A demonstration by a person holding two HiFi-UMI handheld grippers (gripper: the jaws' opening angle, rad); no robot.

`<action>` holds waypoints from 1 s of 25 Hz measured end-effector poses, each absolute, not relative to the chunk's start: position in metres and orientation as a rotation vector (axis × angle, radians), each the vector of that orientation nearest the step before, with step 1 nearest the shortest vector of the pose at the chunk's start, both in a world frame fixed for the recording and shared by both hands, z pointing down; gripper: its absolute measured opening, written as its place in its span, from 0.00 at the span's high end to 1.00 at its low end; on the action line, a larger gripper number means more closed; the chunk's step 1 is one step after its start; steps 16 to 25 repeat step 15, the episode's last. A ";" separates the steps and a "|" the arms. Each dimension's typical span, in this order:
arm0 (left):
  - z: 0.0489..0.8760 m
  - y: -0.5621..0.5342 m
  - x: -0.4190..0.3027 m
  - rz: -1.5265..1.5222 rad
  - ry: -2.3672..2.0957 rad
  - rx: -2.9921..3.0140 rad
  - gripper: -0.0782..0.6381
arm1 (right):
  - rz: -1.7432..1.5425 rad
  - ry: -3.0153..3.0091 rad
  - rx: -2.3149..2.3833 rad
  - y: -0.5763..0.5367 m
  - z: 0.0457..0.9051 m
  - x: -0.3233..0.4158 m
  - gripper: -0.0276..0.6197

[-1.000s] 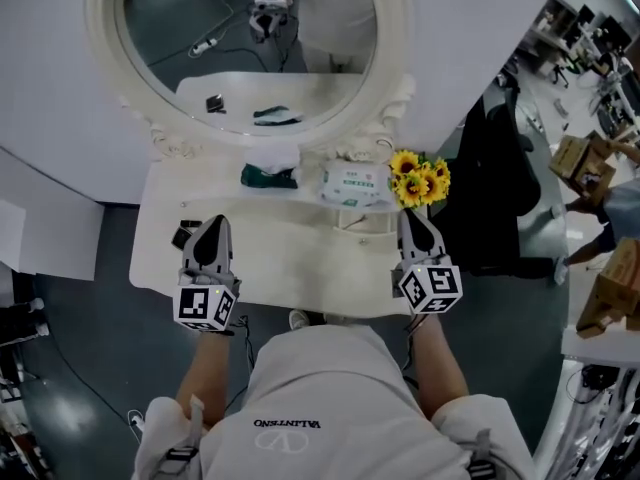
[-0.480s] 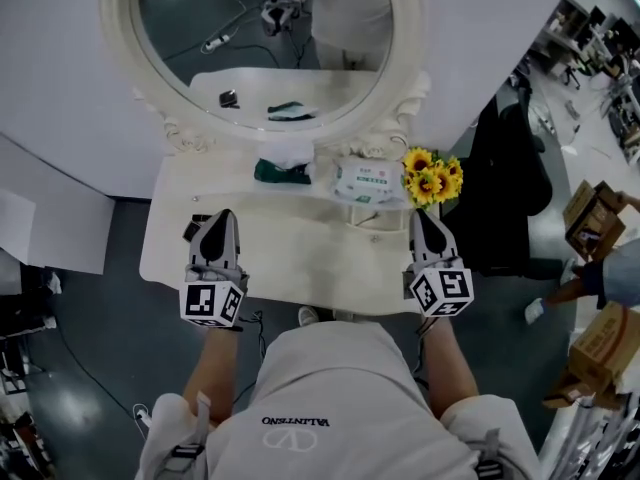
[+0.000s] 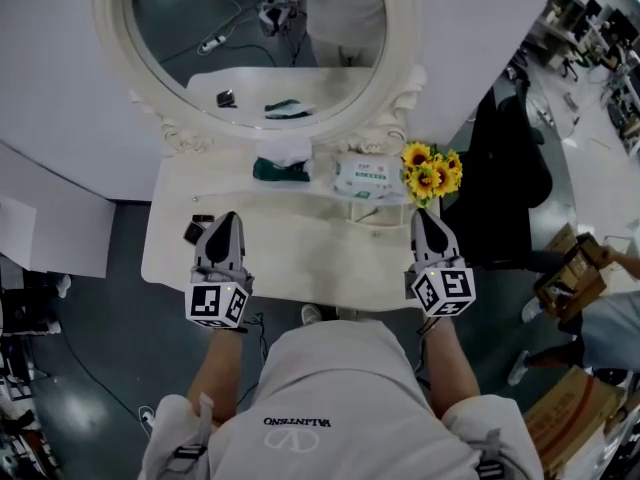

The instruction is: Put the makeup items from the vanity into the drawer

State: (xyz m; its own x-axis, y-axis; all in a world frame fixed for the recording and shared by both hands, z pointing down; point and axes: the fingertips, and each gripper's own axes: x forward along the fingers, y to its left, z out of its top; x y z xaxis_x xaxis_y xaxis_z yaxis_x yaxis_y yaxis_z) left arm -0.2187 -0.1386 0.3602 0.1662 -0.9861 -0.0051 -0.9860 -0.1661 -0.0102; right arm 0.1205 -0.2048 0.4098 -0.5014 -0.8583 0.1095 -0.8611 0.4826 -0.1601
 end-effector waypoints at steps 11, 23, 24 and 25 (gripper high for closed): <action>0.363 -0.136 -0.216 -0.002 2.025 -2.396 0.89 | 0.303 -2.685 1.578 -0.200 0.412 0.125 0.94; 0.366 -0.134 -0.215 0.000 2.025 -2.405 0.89 | 0.302 -2.682 1.578 -0.195 0.412 0.124 0.94; 0.366 -0.134 -0.215 0.000 2.025 -2.405 0.89 | 0.302 -2.682 1.578 -0.195 0.412 0.124 0.94; 0.366 -0.134 -0.215 0.000 2.025 -2.405 0.89 | 0.302 -2.682 1.578 -0.195 0.412 0.124 0.94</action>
